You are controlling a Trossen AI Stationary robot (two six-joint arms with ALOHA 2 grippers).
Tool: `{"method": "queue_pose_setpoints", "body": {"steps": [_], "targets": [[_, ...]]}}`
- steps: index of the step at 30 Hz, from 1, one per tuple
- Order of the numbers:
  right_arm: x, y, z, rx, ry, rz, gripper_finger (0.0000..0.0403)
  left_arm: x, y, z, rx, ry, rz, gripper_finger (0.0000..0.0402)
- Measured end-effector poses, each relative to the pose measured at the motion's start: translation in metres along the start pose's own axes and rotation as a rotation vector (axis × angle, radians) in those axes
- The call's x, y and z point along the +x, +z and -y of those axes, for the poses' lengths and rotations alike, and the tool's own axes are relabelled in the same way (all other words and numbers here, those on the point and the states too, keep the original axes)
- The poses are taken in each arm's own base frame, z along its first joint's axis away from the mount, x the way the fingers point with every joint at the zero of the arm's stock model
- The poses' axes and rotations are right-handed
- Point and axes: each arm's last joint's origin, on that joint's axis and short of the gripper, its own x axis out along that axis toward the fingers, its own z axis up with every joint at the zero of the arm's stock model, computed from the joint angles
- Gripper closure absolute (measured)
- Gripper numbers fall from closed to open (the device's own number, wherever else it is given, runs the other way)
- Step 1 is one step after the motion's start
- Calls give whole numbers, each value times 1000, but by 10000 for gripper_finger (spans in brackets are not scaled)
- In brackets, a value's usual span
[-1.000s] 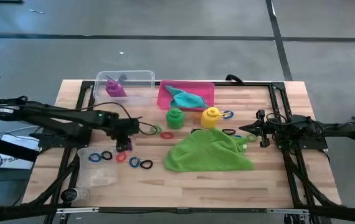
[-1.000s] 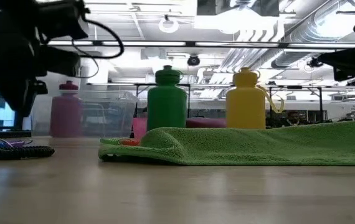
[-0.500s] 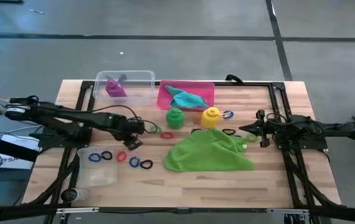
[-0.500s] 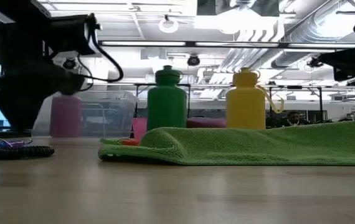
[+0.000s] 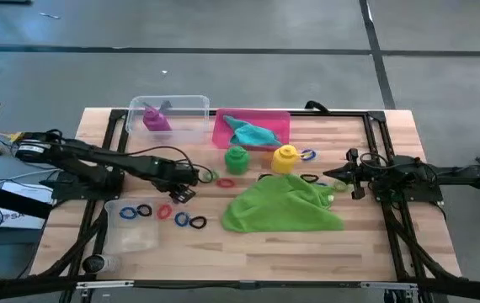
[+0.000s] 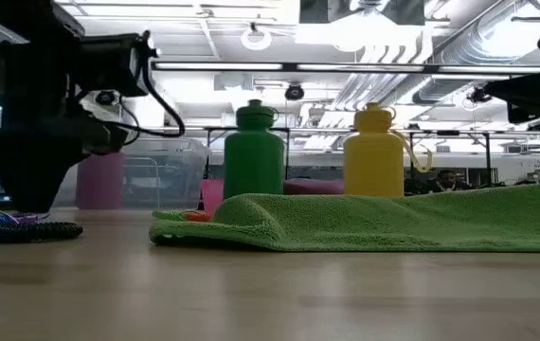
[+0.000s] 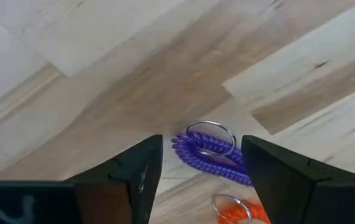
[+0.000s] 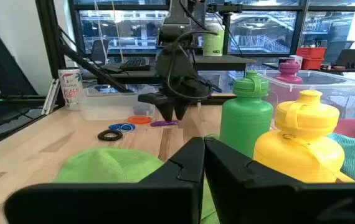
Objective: Pick & Place Sports Items
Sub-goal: Put the purple spring keychain into the bottom transparent bin
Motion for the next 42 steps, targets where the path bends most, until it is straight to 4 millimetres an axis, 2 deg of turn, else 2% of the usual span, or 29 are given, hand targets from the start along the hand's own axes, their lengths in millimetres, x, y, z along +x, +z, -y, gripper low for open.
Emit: {"method": "queue_pose_setpoints", "body": {"steps": [9,33,36,42], "targets": [[0,0,0,0,0,0,403,9,2,3,-5,17,-5,225],[0,0,0,0,0,0,402,10,3,2,27,39,25,226],[0,0,0,0,0,0,402,10,3,2,49,45,24,242],[0,0,0,0,0,0,403,10,3,1,72,53,31,304]]}}
